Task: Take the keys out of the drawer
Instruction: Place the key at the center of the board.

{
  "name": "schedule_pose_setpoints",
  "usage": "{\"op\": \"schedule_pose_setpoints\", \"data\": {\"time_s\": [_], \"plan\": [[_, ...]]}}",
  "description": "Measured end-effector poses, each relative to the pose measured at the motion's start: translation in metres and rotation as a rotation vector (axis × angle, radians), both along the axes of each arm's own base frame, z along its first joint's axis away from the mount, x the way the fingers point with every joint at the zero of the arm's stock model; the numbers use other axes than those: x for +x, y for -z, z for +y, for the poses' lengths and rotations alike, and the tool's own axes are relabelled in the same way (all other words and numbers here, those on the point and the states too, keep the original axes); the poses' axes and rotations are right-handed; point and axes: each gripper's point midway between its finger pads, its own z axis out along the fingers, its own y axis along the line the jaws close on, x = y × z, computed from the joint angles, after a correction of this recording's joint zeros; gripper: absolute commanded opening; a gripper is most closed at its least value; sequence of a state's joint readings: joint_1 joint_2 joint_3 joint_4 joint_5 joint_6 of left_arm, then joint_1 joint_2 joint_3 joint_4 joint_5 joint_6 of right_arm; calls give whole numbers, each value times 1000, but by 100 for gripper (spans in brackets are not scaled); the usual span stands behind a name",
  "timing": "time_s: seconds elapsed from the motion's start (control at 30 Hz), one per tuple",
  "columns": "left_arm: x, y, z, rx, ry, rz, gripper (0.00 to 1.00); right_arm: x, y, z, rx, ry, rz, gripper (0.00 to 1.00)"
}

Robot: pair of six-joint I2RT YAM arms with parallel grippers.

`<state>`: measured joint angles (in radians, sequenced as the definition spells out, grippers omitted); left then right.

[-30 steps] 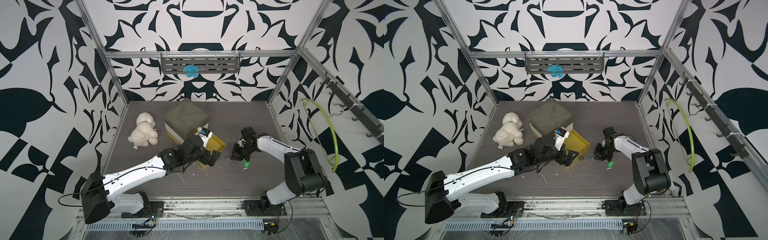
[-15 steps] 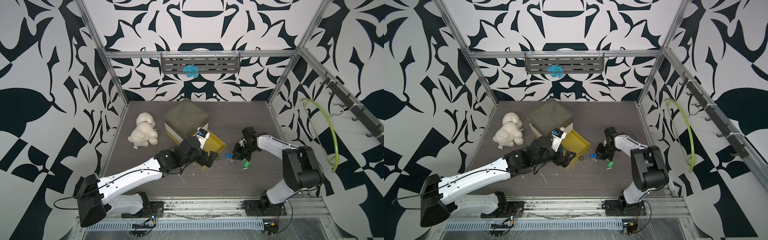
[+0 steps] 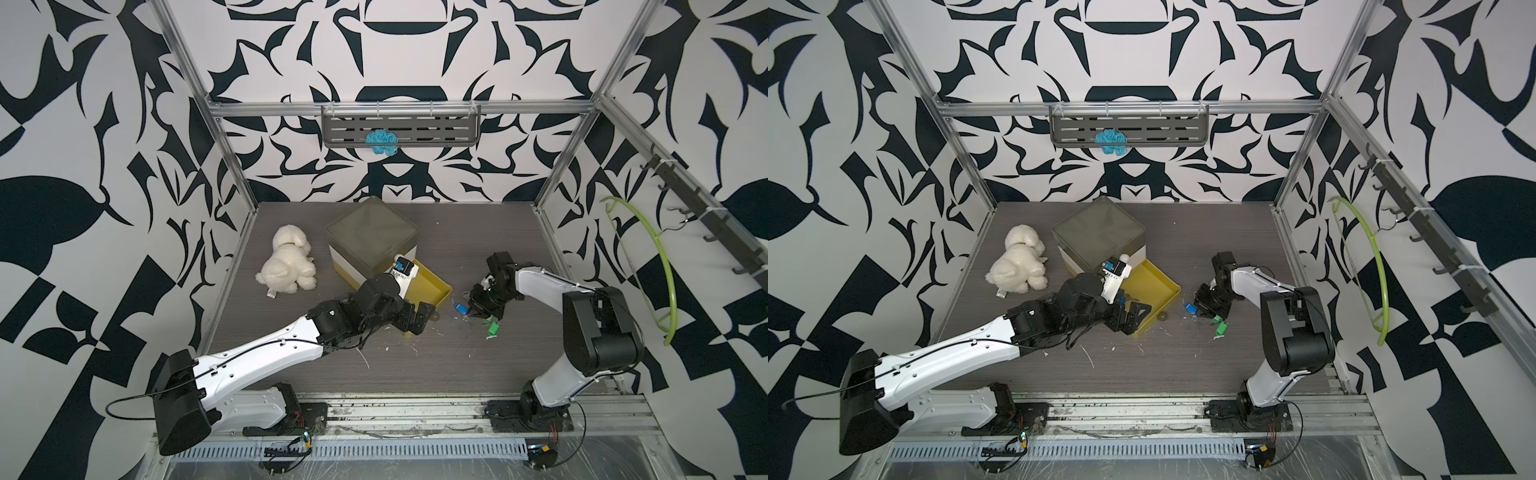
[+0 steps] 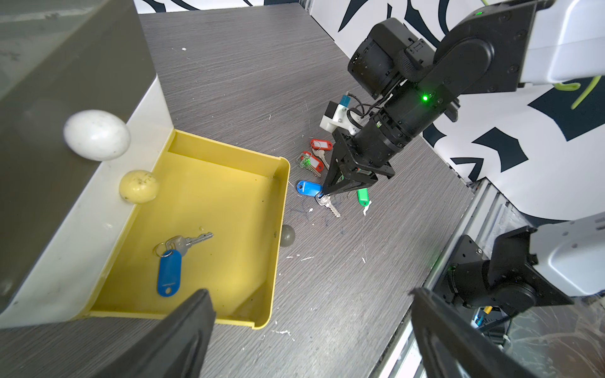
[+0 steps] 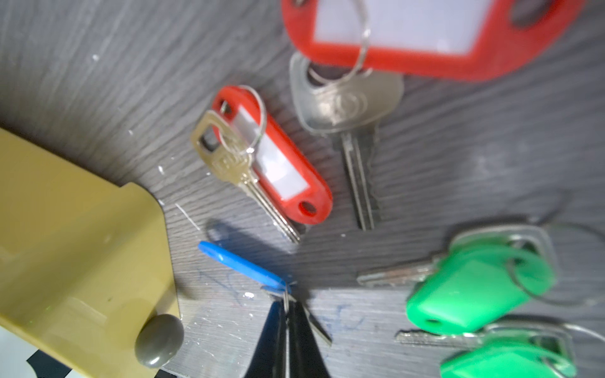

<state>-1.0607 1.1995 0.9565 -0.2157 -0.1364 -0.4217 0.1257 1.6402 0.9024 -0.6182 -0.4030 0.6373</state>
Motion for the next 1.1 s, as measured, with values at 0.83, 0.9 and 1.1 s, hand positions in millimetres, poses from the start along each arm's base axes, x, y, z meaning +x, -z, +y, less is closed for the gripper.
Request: {"op": "schedule_pose_setpoints", "data": {"time_s": [0.83,0.9,1.1], "plan": [[13,-22,40,-40,-163,-22,99,27,-103,24,42,-75,-251,33],[20,-25,55,-58,-220,4,99,26,-112,45,60,-138,-285,31],[33,-19,100,-103,-365,74,99,25,-123,112,136,-349,-464,27]]}}
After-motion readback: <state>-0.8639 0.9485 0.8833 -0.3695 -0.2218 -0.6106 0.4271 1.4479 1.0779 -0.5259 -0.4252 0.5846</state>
